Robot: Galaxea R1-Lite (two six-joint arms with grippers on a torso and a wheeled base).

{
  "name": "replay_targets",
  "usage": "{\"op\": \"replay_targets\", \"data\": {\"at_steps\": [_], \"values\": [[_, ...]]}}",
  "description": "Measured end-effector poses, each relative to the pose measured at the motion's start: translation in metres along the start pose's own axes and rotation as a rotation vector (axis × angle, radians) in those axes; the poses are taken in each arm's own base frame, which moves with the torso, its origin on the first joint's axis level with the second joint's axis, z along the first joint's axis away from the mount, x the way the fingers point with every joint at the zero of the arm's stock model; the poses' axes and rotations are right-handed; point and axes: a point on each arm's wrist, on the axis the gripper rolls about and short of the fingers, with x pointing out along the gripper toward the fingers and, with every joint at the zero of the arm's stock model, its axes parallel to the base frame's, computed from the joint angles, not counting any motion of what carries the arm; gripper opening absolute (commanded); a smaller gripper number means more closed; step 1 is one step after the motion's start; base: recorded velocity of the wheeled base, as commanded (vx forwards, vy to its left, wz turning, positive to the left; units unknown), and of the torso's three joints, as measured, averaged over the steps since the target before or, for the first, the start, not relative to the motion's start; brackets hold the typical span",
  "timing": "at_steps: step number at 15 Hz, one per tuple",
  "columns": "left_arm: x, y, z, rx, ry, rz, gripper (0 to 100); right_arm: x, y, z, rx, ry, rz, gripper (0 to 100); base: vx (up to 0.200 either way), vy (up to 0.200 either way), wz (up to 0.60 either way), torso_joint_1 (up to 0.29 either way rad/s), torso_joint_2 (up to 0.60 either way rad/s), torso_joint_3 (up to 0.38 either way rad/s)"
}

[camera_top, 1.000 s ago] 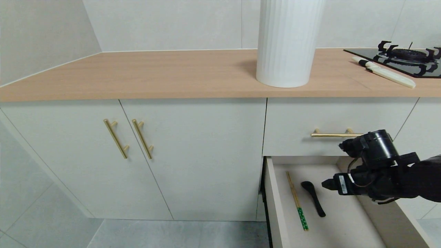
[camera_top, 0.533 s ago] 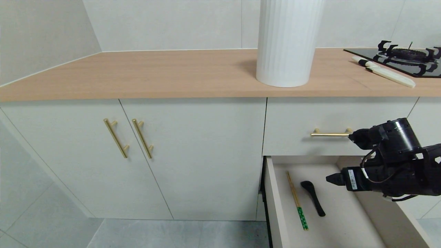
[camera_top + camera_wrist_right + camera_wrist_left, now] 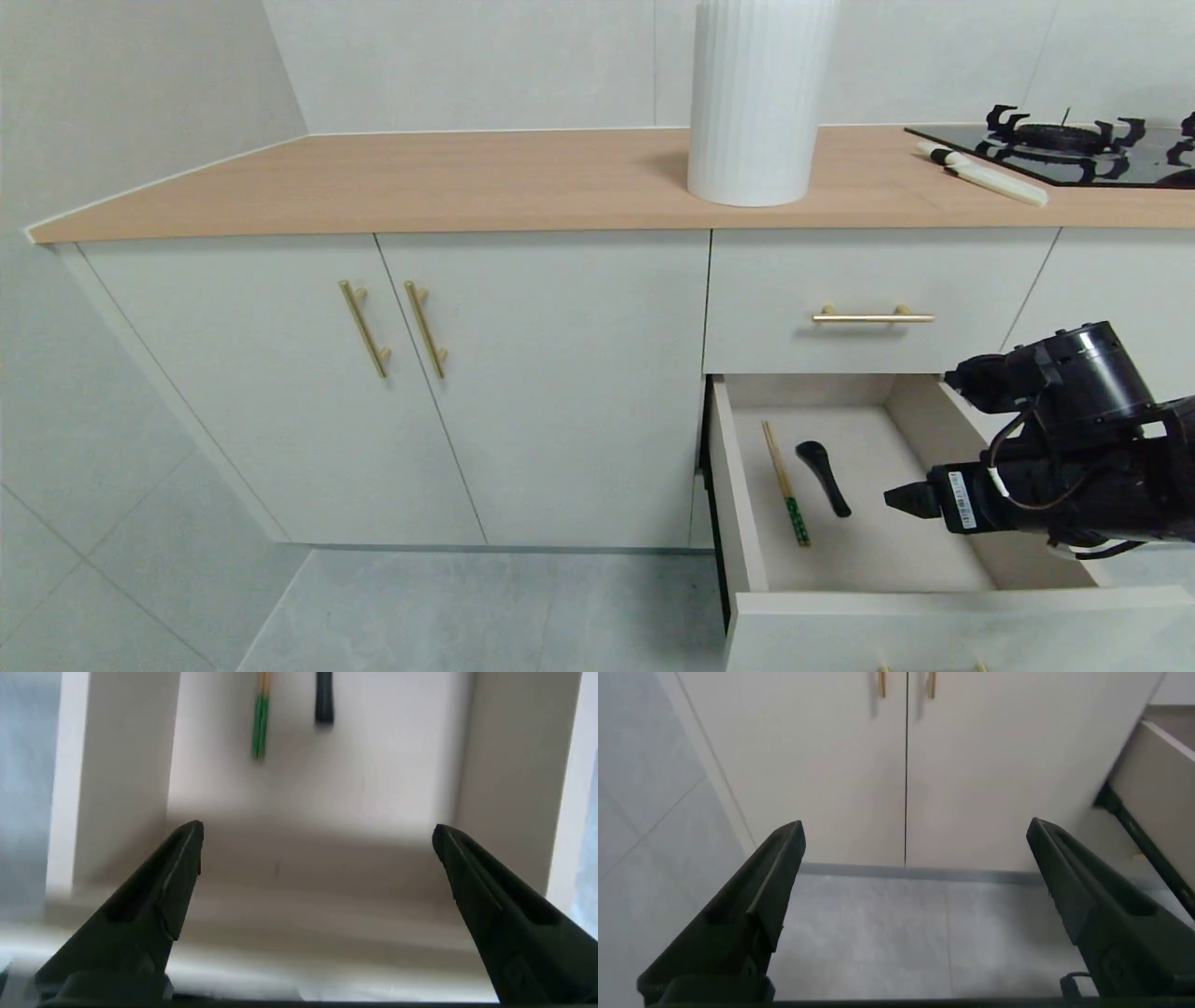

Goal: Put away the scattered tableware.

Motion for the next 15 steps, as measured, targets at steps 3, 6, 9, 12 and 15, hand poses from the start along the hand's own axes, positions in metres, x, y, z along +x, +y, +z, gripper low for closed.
{"op": "replay_targets", "data": {"at_steps": [3, 6, 9, 12, 15], "values": [[0.0, 0.0, 0.0, 0.0, -0.001, 0.0, 100, -0.002, 0.005, -0.005, -0.041, 0.025, 0.012, 100, 0.0, 0.0, 0.0, 0.0, 0.0, 0.0], [0.0, 0.0, 0.0, 0.0, 0.0, 0.0, 100, -0.004, 0.007, -0.018, -0.138, 0.061, 0.02, 100, 0.0, 0.0, 0.0, 0.0, 0.0, 0.0], [0.0, 0.0, 0.0, 0.0, -0.001, 0.0, 100, -0.011, 0.013, -0.032, -0.213, 0.108, 0.045, 100, 0.0, 0.0, 0.0, 0.0, 0.0, 0.0], [0.0, 0.0, 0.0, 0.0, 0.0, 0.0, 100, -0.017, 0.019, -0.049, -0.316, 0.158, 0.068, 100, 0.0, 0.0, 0.0, 0.0, 0.0, 0.0], [0.0, 0.0, 0.0, 0.0, -0.001, 0.0, 100, -0.017, 0.025, -0.064, -0.411, 0.197, 0.092, 100, 0.0, 0.0, 0.0, 0.0, 0.0, 0.0]]}}
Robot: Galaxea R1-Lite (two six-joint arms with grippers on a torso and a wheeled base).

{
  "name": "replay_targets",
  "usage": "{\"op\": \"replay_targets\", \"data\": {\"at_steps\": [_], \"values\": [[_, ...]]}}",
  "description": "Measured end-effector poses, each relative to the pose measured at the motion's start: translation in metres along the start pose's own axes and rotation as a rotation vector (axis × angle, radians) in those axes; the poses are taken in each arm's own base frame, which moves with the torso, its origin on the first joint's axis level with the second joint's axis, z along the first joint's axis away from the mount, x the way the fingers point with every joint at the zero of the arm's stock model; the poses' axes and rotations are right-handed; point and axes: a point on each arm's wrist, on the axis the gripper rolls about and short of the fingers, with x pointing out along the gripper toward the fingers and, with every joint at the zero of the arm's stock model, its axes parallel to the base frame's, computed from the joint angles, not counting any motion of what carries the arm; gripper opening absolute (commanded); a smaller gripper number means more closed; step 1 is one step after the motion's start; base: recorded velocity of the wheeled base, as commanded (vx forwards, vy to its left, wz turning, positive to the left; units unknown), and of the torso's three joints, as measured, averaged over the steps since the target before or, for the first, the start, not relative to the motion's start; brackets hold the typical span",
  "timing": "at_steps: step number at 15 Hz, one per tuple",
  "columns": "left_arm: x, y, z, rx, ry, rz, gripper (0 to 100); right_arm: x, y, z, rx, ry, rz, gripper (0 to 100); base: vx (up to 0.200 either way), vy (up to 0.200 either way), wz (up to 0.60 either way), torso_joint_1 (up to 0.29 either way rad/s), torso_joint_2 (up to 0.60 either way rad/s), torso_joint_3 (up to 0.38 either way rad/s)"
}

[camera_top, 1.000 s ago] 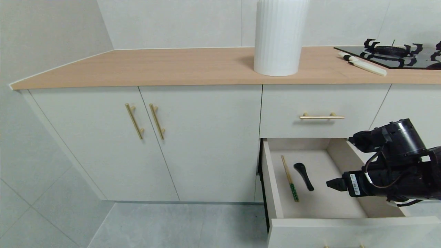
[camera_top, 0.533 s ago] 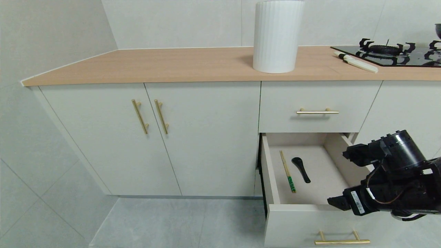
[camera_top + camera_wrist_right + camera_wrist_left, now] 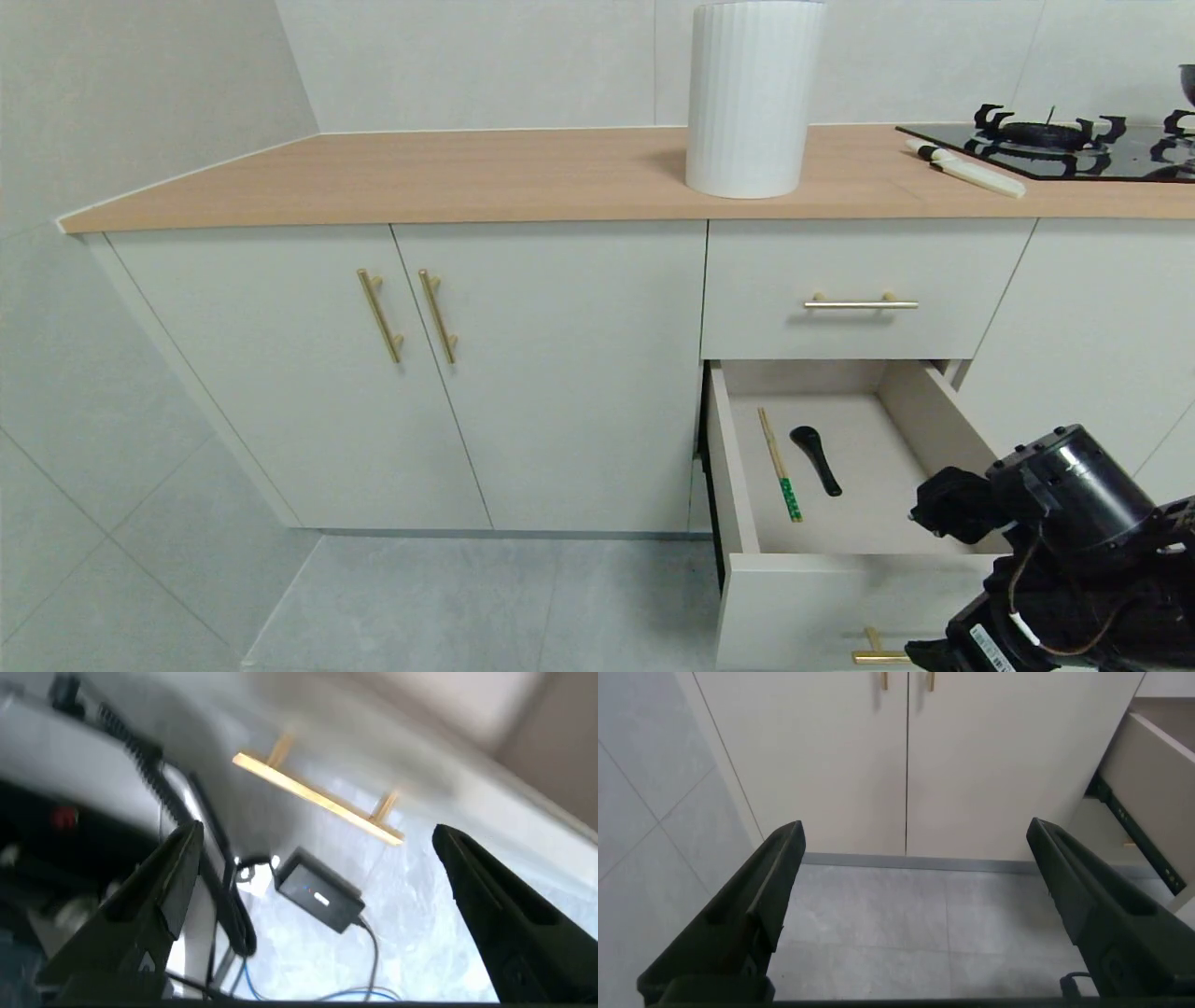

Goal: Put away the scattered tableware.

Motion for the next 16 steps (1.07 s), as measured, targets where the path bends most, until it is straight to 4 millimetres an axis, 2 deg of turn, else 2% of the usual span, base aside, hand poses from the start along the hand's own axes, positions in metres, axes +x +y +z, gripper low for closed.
{"op": "replay_targets", "data": {"at_steps": [5, 9, 13, 16], "values": [[0.0, 0.0, 0.0, 0.0, 0.0, 0.0, 100, 0.016, 0.008, -0.003, -0.027, 0.065, 0.01, 100, 0.0, 0.0, 0.0, 0.0, 0.0, 0.0], [0.0, 0.0, 0.0, 0.0, 0.0, 0.0, 100, 0.031, 0.009, 0.003, 0.0, 0.065, 0.002, 100, 0.0, 0.0, 0.0, 0.0, 0.0, 0.0], [0.0, 0.0, 0.0, 0.0, 0.0, 0.0, 100, 0.045, 0.005, 0.017, 0.13, 0.05, -0.022, 100, 0.0, 0.0, 0.0, 0.0, 0.0, 0.0], [0.0, 0.0, 0.0, 0.0, 0.0, 0.0, 100, 0.055, 0.0, 0.034, 0.266, 0.025, -0.066, 100, 0.0, 0.0, 0.0, 0.0, 0.0, 0.0]]}}
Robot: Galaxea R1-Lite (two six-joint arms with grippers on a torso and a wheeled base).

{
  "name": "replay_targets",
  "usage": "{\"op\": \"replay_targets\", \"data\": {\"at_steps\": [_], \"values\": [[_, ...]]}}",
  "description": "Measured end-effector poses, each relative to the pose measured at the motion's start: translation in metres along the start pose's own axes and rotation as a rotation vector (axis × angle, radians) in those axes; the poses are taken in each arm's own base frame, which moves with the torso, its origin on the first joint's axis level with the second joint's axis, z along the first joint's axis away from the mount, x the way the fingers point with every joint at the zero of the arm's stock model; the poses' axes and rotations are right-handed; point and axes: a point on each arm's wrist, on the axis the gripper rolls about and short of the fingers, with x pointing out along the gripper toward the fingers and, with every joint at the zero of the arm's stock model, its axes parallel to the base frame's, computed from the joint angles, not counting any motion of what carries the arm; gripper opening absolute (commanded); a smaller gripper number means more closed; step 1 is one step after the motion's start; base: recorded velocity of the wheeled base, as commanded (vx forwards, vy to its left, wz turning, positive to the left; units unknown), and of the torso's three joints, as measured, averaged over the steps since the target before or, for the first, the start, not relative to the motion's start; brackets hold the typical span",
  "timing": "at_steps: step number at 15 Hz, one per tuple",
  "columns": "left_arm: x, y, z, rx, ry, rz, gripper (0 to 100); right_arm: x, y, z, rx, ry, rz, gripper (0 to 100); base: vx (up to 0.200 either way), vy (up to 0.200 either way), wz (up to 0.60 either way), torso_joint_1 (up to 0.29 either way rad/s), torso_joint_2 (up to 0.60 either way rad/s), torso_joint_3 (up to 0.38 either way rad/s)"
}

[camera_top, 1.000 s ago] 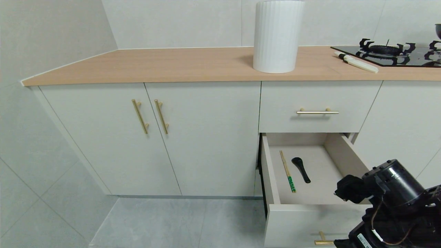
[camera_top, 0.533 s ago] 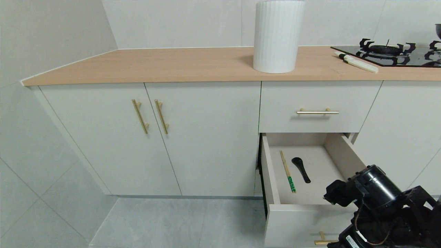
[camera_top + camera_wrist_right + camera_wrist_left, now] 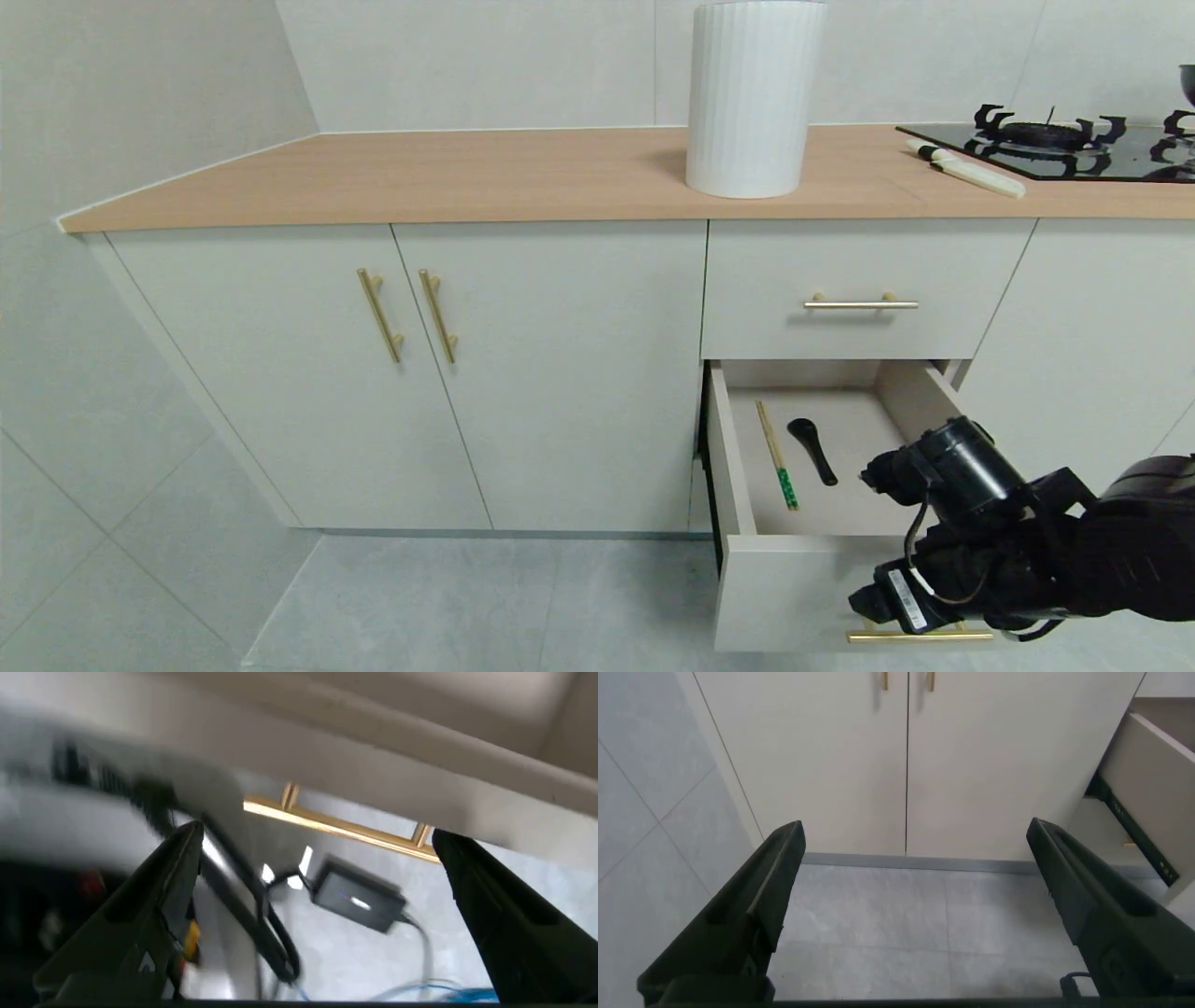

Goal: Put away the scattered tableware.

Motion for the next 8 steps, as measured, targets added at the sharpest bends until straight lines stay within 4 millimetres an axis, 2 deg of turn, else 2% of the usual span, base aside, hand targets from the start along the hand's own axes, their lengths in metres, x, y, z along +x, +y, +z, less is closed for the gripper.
{"op": "replay_targets", "data": {"at_steps": [8], "values": [[0.0, 0.0, 0.0, 0.0, 0.001, 0.0, 100, 0.026, -0.008, 0.034, 0.199, -0.031, -0.067, 100, 0.0, 0.0, 0.0, 0.0, 0.0, 0.0]]}}
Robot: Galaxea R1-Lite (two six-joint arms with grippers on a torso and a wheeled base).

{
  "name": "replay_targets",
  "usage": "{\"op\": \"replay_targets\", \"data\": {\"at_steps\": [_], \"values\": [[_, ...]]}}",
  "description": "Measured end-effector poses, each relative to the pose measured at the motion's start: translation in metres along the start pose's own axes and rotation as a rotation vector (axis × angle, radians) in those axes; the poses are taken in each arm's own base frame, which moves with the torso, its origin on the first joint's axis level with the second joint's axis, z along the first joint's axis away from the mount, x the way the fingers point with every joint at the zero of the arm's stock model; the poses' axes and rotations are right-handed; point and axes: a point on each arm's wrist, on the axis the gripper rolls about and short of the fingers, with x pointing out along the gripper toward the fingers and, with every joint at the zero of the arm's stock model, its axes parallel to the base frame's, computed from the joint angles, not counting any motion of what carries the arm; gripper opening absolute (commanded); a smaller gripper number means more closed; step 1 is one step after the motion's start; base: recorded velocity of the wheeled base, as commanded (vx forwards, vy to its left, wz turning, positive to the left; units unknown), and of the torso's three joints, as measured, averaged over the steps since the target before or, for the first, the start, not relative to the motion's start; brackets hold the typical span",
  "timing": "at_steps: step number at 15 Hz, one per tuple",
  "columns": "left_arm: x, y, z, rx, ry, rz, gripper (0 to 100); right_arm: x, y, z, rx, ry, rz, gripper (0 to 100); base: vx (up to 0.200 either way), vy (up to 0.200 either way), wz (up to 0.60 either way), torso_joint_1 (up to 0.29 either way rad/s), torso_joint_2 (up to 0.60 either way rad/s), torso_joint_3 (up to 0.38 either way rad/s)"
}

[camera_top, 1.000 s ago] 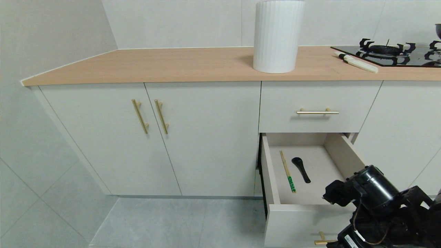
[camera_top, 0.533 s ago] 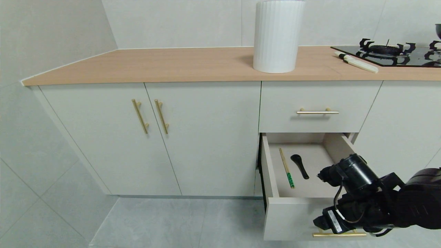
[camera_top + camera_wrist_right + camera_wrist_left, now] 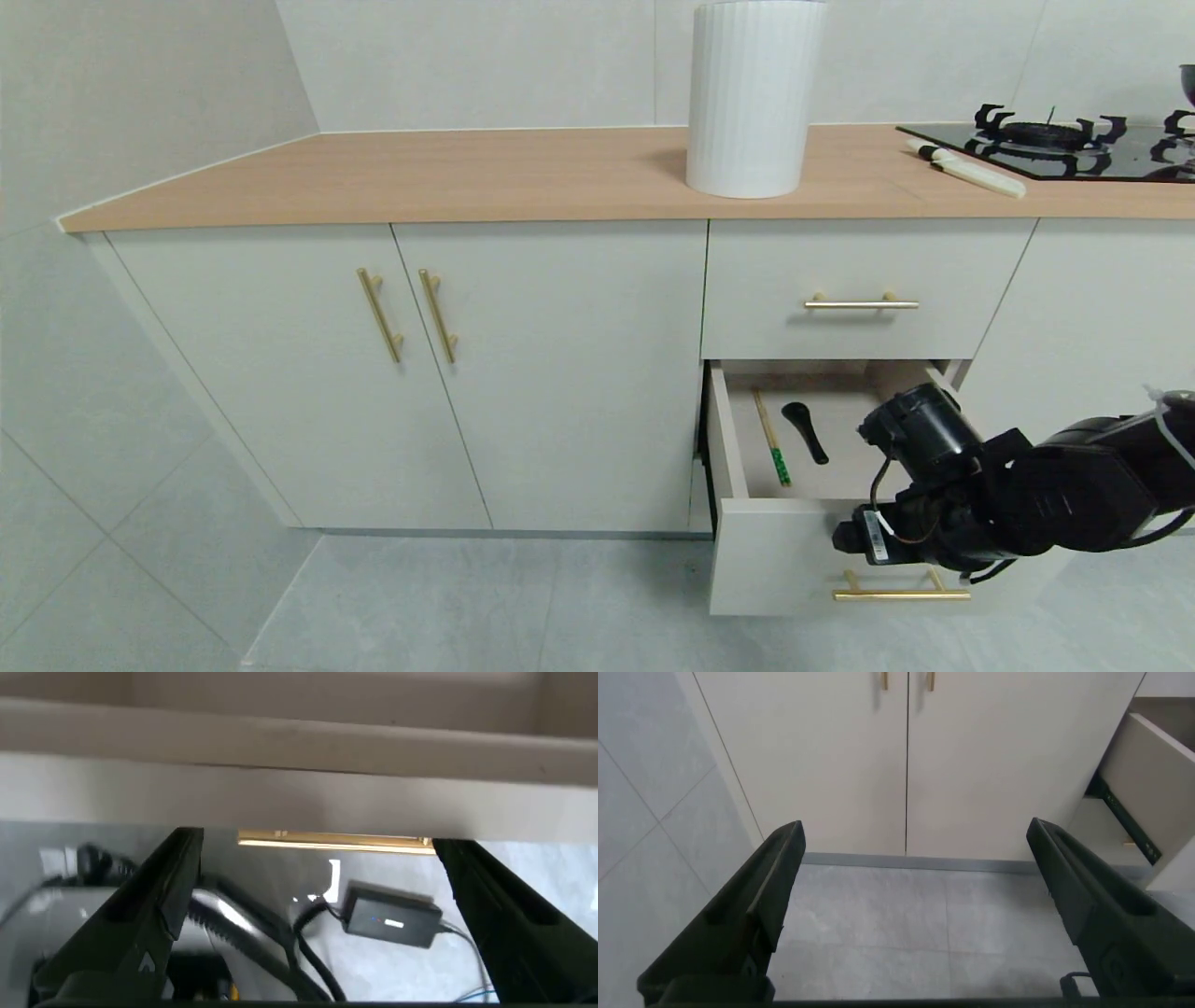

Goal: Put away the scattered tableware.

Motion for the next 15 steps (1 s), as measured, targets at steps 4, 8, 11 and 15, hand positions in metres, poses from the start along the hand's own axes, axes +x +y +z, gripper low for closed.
{"op": "replay_targets", "data": {"at_steps": [4, 8, 11, 15], "values": [[0.0, 0.0, 0.0, 0.0, 0.0, 0.0, 100, 0.01, -0.004, 0.02, 0.085, -0.11, 0.01, 100, 0.0, 0.0, 0.0, 0.0, 0.0, 0.0], [0.0, 0.0, 0.0, 0.0, -0.001, 0.0, 100, 0.025, -0.006, 0.03, 0.14, -0.218, -0.012, 100, 0.0, 0.0, 0.0, 0.0, 0.0, 0.0], [0.0, 0.0, 0.0, 0.0, -0.001, 0.0, 100, 0.036, -0.008, 0.033, 0.167, -0.267, -0.02, 100, 0.0, 0.0, 0.0, 0.0, 0.0, 0.0], [0.0, 0.0, 0.0, 0.0, 0.0, 0.0, 100, 0.047, -0.01, 0.038, 0.197, -0.328, -0.014, 100, 0.0, 0.0, 0.0, 0.0, 0.0, 0.0]]}}
